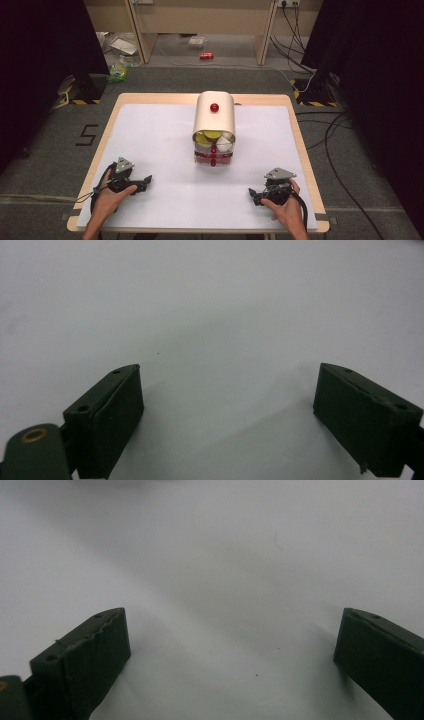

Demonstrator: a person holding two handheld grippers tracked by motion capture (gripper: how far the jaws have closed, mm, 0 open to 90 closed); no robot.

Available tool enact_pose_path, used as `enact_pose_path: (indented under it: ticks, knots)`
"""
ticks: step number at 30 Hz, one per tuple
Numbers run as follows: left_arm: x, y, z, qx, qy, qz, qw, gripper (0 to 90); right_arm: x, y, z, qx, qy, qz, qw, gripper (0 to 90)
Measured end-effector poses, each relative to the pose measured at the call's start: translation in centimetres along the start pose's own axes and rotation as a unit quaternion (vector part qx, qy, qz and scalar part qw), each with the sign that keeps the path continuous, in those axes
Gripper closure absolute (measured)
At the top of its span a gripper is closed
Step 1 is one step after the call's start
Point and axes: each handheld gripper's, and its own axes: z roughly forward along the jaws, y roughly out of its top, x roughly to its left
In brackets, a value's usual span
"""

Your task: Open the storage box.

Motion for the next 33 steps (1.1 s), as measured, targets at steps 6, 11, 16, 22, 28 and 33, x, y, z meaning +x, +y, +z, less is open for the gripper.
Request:
enact_pose_path:
  ticks: [6,11,16,22,28,33]
  knots:
    - [0.0,0.0,0.0,0.0,0.0,0.0,1.0,11.7,0.2,0.0,-0.3,-0.014,0.005,0.0,0.9999,17.5]
    - [0.0,0.0,0.0,0.0,0.0,0.0,1.0,11.7,0.8,0.4,-0.8,-0.034,0.008,-0.004,0.9994,17.7]
    - [0.0,0.0,0.0,0.0,0.0,0.0,1.0,11.7,1.5,0.9,-1.9,-0.063,0.015,-0.005,0.9979,17.8]
    - [0.0,0.0,0.0,0.0,0.0,0.0,1.0,11.7,2.5,1.5,-2.8,-0.089,0.026,-0.005,0.9956,20.2]
    - [0.0,0.0,0.0,0.0,0.0,0.0,1.0,11.7,3.5,2.2,-3.5,-0.11,0.033,-0.014,0.9933,24.1]
    - [0.0,0.0,0.0,0.0,0.0,0.0,1.0,11.8,4.1,2.8,-4.1,-0.128,0.038,-0.021,0.9908,27.1]
